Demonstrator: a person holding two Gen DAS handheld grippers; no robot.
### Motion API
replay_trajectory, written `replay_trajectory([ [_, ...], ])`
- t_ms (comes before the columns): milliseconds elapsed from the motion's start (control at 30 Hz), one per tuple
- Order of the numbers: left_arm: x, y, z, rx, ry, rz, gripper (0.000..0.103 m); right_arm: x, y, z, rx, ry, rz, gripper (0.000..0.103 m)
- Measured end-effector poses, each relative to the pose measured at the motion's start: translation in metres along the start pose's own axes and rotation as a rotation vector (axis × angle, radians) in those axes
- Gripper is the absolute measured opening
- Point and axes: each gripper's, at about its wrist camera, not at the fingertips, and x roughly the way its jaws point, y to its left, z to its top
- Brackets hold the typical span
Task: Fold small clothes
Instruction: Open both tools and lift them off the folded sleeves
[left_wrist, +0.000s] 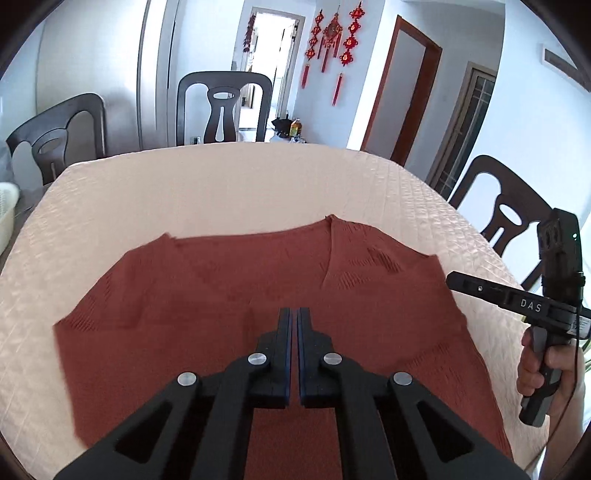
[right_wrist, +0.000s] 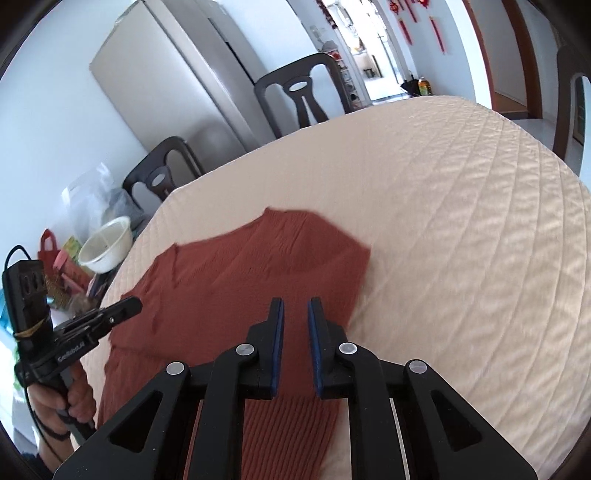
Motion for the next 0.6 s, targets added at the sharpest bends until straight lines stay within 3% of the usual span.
replay_trajectory([
  [133,0.038,0.002,-0.006,-0.005,0.092,0.015,0.004,0.028,-0.015,0.011,0.006,0.051,-0.07,0.013],
  [333,0.01,-0.001,-0.024,0.012,0.07,-0.033,0.004,0.0,-0.004,-0.007,-0.047,0.032,-0.061,0.013],
  [467,0.007,-0.003,-0.039,0.031,0.063,-0.015,0.005,-0.003,0.005,-0.034,-0.128,0.081,-0.094,0.013],
  [600,0.0,-0.002,-0.039,0.003,0.064,-0.01,0.005,-0.013,0.003,-0.034,-0.11,0.057,-0.118,0.013],
])
